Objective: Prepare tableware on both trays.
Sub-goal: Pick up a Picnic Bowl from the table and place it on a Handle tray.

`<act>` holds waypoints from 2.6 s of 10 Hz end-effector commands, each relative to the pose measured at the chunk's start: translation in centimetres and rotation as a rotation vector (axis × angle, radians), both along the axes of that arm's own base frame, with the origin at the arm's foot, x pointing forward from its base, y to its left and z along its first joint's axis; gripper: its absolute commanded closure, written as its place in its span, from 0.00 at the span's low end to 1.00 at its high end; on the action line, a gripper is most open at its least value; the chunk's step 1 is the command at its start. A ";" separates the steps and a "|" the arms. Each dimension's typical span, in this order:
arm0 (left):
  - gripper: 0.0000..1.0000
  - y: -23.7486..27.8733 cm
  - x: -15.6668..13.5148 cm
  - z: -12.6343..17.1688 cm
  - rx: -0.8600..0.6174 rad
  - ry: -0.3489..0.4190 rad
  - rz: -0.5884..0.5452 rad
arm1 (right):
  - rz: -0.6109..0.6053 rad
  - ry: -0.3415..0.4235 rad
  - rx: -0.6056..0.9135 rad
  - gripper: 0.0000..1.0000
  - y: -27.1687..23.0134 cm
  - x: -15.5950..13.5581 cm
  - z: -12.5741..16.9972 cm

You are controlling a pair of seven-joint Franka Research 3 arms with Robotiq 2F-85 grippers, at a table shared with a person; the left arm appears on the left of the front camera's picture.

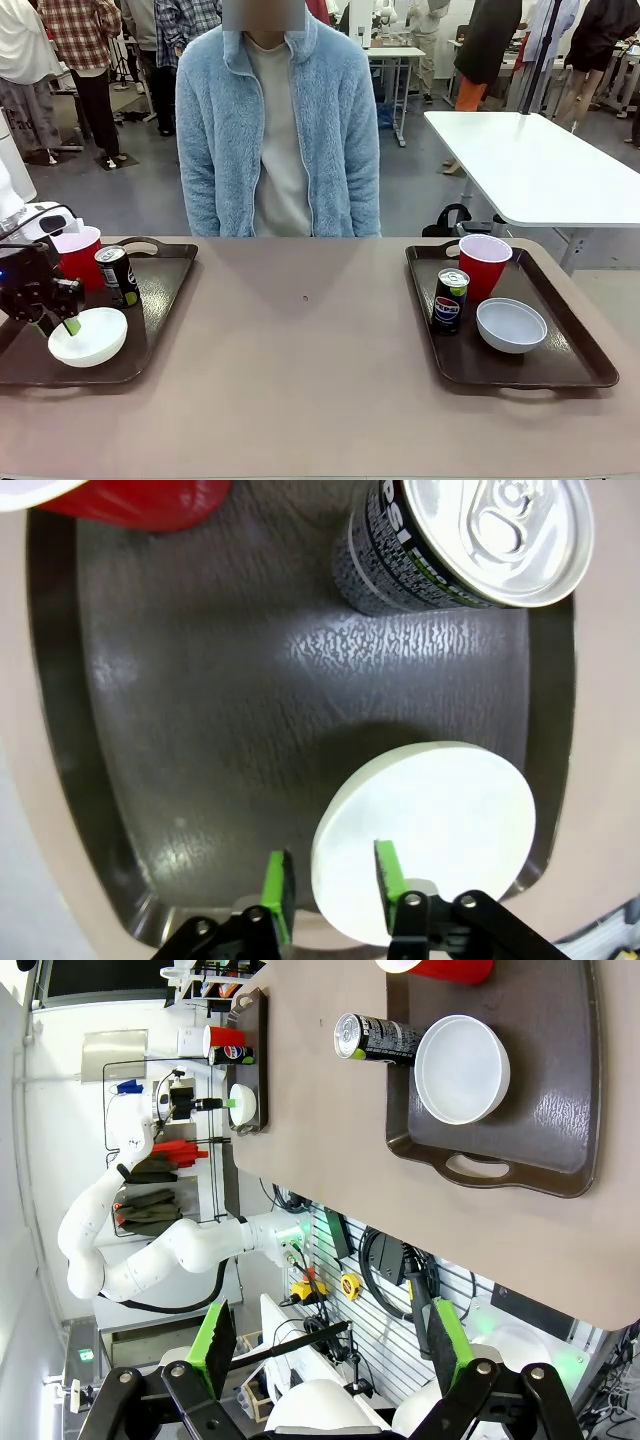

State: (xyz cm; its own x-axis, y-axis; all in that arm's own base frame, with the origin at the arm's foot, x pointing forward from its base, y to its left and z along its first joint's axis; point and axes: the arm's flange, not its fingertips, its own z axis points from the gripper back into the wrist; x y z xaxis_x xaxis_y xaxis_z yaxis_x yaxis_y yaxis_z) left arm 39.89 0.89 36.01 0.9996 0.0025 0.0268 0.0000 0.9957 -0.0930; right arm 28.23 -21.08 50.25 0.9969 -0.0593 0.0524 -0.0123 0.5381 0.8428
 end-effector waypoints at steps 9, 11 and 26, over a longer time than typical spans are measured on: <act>0.00 -1.1 -2.5 10.9 0.047 -0.068 -0.062 | -0.004 -0.022 0.027 0.00 0.4 0.0 0.0; 0.00 -1.1 -2.4 10.6 0.023 -0.082 -0.060 | -0.004 -0.022 0.027 0.00 0.4 0.0 0.0; 0.00 16.5 2.2 12.7 -0.849 0.004 -0.165 | -0.004 -0.022 0.027 0.00 0.4 0.0 0.0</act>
